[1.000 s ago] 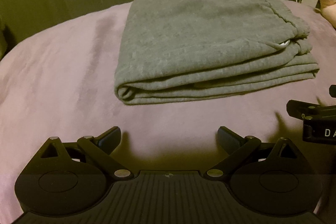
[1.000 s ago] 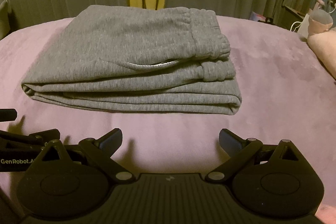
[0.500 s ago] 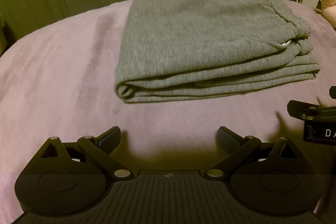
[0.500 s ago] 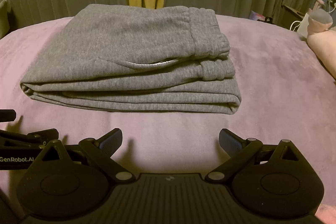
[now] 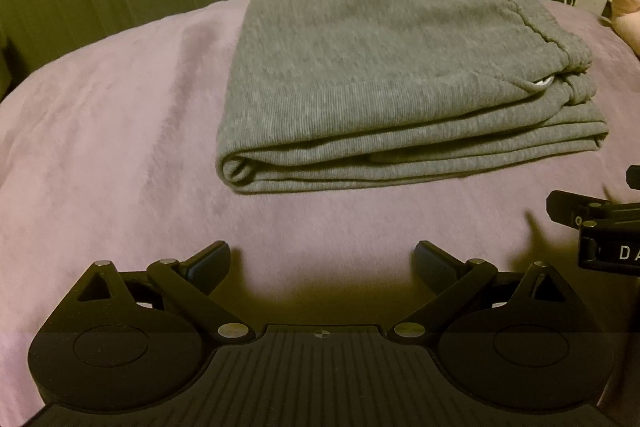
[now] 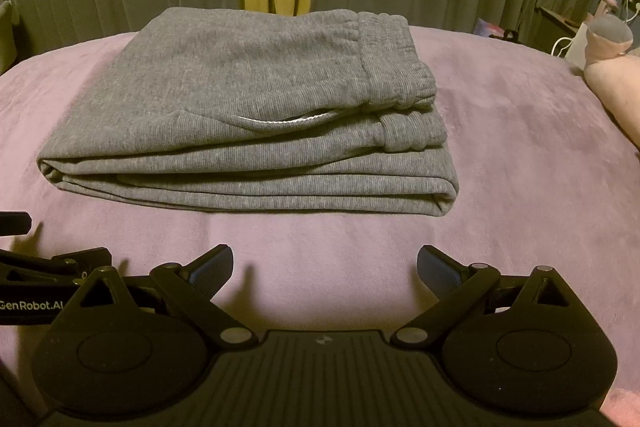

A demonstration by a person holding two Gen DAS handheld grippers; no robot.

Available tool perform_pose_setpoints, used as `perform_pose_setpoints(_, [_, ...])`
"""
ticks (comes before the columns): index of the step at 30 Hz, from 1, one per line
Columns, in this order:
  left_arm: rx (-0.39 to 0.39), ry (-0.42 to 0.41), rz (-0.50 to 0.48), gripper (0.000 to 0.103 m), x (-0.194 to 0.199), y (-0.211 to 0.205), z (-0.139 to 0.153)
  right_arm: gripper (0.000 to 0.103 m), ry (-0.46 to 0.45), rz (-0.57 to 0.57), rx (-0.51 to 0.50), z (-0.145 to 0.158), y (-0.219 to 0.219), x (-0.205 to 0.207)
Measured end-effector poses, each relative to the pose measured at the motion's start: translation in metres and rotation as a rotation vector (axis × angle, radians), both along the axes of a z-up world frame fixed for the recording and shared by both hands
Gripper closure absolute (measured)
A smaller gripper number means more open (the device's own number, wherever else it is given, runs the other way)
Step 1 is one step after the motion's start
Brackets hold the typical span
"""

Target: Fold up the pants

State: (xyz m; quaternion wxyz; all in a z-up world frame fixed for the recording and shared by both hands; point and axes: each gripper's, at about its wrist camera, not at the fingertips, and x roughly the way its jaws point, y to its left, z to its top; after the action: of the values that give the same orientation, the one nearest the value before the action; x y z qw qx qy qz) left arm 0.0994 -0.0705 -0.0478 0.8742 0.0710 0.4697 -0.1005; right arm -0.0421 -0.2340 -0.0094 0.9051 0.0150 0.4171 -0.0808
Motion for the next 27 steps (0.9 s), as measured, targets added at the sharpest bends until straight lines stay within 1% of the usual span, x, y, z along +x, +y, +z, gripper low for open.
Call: perform_pose_setpoints(27, [-0.01,0.015,-0.001,0.002,0.0009,-0.0005,-0.0015,0.004,0.004,-0.008,0.0,-0.0013,0.0,0.0009])
